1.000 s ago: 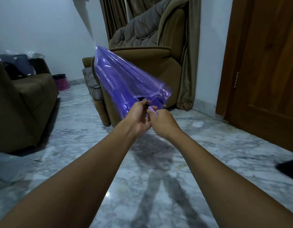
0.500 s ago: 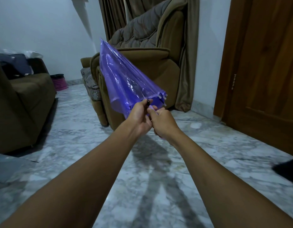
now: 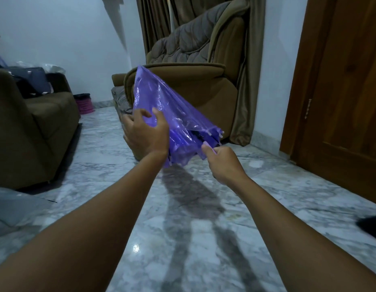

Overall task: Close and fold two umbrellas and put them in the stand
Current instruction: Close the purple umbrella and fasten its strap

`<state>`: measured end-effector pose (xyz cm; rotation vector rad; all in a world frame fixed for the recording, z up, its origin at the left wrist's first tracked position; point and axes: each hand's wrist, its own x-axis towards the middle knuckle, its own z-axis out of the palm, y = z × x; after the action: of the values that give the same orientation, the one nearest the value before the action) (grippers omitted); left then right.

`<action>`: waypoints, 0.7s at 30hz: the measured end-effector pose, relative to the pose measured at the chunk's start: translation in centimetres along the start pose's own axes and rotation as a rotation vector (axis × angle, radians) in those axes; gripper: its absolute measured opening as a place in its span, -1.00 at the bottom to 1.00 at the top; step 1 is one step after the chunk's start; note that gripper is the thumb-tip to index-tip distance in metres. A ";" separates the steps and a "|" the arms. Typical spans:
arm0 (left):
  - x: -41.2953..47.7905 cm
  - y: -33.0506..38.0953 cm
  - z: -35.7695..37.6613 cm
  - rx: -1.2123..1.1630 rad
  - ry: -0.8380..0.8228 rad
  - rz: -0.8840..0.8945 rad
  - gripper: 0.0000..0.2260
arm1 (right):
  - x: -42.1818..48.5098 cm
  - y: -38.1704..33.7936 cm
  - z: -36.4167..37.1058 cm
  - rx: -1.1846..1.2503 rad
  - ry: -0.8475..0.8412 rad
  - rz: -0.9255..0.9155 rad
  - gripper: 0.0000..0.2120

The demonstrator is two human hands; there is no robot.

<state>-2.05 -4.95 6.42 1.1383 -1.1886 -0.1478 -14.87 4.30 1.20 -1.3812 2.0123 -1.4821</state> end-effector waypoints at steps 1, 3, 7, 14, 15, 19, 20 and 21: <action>0.4 -0.3 -0.2 -0.005 -0.001 0.021 -0.78 | 0.0 0.1 -0.1 -0.003 -0.003 -0.004 -0.45; 1.0 -0.5 -0.2 -0.008 -0.095 0.065 -0.79 | 0.1 0.2 -0.4 -0.032 -0.013 -0.015 -0.46; 1.2 1.1 -0.2 -0.112 -0.203 0.177 -0.77 | 0.4 0.2 -0.8 -0.086 -0.001 -0.040 -0.46; 2.9 -1.0 1.3 -0.081 -0.294 -0.656 0.05 | -0.4 1.8 0.1 0.047 -0.020 -0.017 -0.49; 3.1 -1.6 1.8 -0.158 -0.353 -0.781 0.22 | -0.5 1.9 0.0 0.073 -0.038 -0.021 -0.49; 2.6 -1.6 2.8 -0.528 -0.756 -0.958 0.15 | -1.0 2.0 -0.4 0.084 -0.124 -0.093 -0.47; 2.3 -1.4 3.0 -0.592 -0.833 -0.941 -0.01 | -1.2 1.9 -0.4 0.055 -0.141 -0.123 -0.48; 2.2 -1.3 3.3 -0.614 -0.848 -0.925 -0.15 | -1.4 1.9 -0.3 0.028 -0.153 -0.150 -0.48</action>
<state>-3.07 -8.97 6.62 0.9896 -1.0869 -1.7136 -15.39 5.64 -0.64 -1.6129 1.8233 -1.4111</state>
